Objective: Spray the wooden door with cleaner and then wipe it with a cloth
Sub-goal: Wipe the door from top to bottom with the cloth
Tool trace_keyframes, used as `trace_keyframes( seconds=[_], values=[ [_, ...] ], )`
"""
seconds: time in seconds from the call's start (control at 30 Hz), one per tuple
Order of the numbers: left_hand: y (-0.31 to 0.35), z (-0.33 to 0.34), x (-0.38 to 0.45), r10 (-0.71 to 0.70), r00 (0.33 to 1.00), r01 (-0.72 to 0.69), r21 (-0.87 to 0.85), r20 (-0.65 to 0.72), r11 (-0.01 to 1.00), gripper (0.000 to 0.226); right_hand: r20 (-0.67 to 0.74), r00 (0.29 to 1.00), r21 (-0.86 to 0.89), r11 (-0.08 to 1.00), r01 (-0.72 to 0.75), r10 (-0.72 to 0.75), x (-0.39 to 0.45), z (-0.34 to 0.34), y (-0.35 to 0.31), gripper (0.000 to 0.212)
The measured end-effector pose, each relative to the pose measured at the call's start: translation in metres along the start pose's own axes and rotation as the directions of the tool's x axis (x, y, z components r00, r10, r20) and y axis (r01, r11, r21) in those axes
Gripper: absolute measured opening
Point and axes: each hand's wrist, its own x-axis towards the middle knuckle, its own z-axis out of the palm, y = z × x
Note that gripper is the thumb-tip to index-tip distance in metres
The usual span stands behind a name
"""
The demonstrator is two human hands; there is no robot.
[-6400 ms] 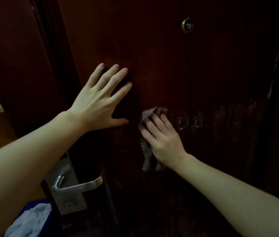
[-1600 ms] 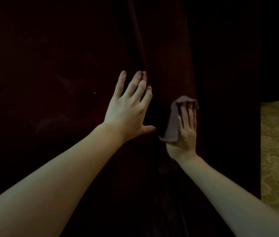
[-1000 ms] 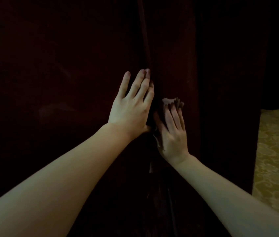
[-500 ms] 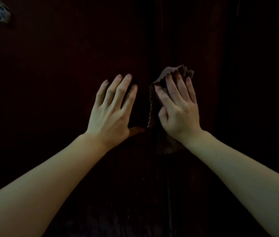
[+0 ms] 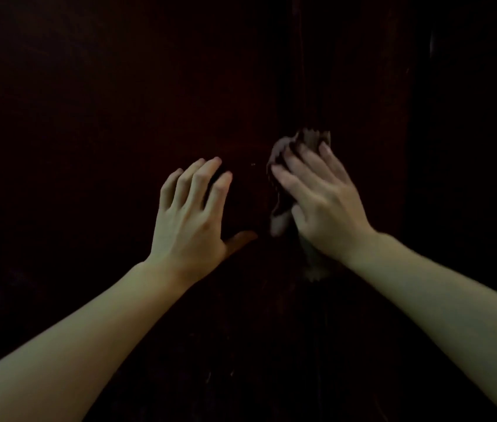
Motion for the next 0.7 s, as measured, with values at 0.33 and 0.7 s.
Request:
trace_keyframes(
  seconds=[0.33,0.7],
  values=[
    [-0.004,0.014,-0.06,0.203,0.966,-0.22,0.101,0.159,0.97,0.11,0.21,0.899,-0.006,0.919,0.395,-0.385,-0.128,0.035,-0.047,0.043],
    [-0.016,0.022,-0.106,0.14,0.989,-0.147,0.162,0.051,0.976,0.11,0.011,0.992,-0.032,0.991,0.128,-0.128,-0.083,0.049,-0.082,0.047]
  ],
)
